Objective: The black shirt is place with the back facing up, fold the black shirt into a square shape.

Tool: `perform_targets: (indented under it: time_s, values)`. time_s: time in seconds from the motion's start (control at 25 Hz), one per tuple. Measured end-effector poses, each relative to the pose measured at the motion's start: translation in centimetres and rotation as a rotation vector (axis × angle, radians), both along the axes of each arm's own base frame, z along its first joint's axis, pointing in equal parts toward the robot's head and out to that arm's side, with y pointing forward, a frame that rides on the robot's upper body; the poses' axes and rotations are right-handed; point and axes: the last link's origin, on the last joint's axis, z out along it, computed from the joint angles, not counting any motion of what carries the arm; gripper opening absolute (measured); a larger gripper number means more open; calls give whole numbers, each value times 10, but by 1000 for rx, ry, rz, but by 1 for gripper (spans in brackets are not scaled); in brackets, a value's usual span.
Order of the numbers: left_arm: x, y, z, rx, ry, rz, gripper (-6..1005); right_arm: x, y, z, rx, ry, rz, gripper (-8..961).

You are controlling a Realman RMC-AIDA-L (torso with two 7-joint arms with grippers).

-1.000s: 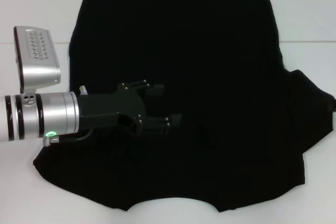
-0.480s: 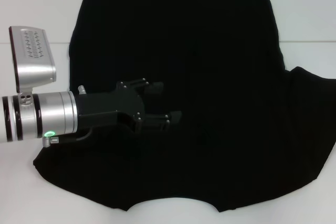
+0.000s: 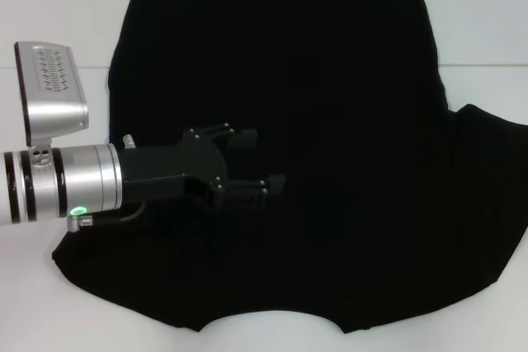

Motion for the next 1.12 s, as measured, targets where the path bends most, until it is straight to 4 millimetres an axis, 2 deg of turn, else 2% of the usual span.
perform_targets:
  time_s: [0.52,1.12]
  values:
    - [0,1,1,3,2,-3,886,17,-15,-2,22,25,-58,14]
    - [1,1,1,1,1,-3,885,24,-19,-1,45,30,-75,18]
